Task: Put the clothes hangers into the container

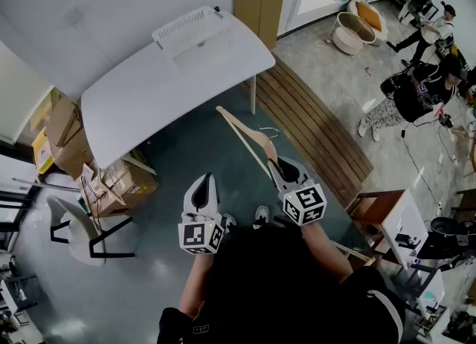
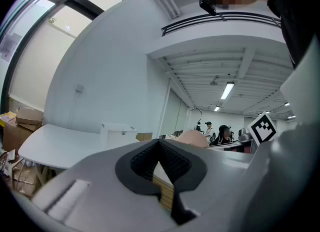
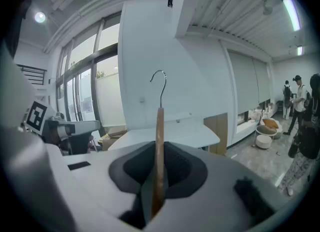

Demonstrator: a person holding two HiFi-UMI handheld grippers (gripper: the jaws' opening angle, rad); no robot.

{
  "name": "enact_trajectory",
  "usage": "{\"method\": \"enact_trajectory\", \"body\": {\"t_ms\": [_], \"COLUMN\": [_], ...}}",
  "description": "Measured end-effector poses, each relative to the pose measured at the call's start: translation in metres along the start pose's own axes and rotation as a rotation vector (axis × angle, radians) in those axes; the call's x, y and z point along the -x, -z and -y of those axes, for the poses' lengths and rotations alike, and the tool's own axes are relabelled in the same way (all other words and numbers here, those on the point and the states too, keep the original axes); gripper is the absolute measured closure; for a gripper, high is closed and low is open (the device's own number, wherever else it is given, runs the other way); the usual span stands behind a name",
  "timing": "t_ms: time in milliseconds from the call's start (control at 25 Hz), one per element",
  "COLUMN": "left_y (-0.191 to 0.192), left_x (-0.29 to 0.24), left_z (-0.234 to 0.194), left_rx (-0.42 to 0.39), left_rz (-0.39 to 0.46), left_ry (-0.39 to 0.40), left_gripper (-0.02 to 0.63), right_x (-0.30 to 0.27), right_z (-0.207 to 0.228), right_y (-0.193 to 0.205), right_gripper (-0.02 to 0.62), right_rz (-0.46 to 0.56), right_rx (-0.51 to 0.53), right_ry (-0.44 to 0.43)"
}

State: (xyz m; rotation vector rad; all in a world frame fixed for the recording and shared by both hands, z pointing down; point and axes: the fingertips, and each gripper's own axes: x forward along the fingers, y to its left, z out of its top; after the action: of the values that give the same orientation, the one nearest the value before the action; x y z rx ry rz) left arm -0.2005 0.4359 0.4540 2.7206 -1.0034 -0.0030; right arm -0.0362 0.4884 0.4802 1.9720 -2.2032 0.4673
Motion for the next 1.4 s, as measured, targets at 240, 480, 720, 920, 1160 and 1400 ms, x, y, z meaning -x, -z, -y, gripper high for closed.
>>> {"method": "enact_trajectory", "body": {"t_ms": [240, 480, 720, 920, 1160, 1400], "left_y": [0.0, 0.001, 0.0, 0.004, 0.008, 0.006], "left_x": [0.001, 0.004, 0.012, 0.019, 0.027, 0.025], "left_z": [-0.002, -0.005, -0.014, -0.035, -0.052, -0.058], "left_rx": [0.016, 0.019, 0.023, 0.03, 0.03, 0.041], "left_rz": [0.004, 0.001, 0.0, -0.027, -0.044, -0.037], "left_ry": [-0.002, 0.004, 0.007, -0.007, 0.04, 0.048], "left_gripper": [0.6, 0.601, 0.601, 0.601, 0.601, 0.601], "right_x": [0.0, 0.0, -0.003, -0.01, -0.02, -0.034], "right_z": [-0.003, -0.007, -0.017, -0.031, -0.053, -0.059], "right_y": [-0.001, -0.002, -0.006, -0.006, -0.008, -0.005], "right_gripper": [0.532, 0.532, 0.532, 0.532, 0.532, 0.532], "right_rz": [0.003, 0.007, 0.021, 0.013, 0.026, 0.016], "right_rx": [0.005, -0.007, -0.026, -0.021, -0.021, -0.029], "right_ry": [-0.001, 0.0, 0.003, 0.016, 0.03, 0.024]}}
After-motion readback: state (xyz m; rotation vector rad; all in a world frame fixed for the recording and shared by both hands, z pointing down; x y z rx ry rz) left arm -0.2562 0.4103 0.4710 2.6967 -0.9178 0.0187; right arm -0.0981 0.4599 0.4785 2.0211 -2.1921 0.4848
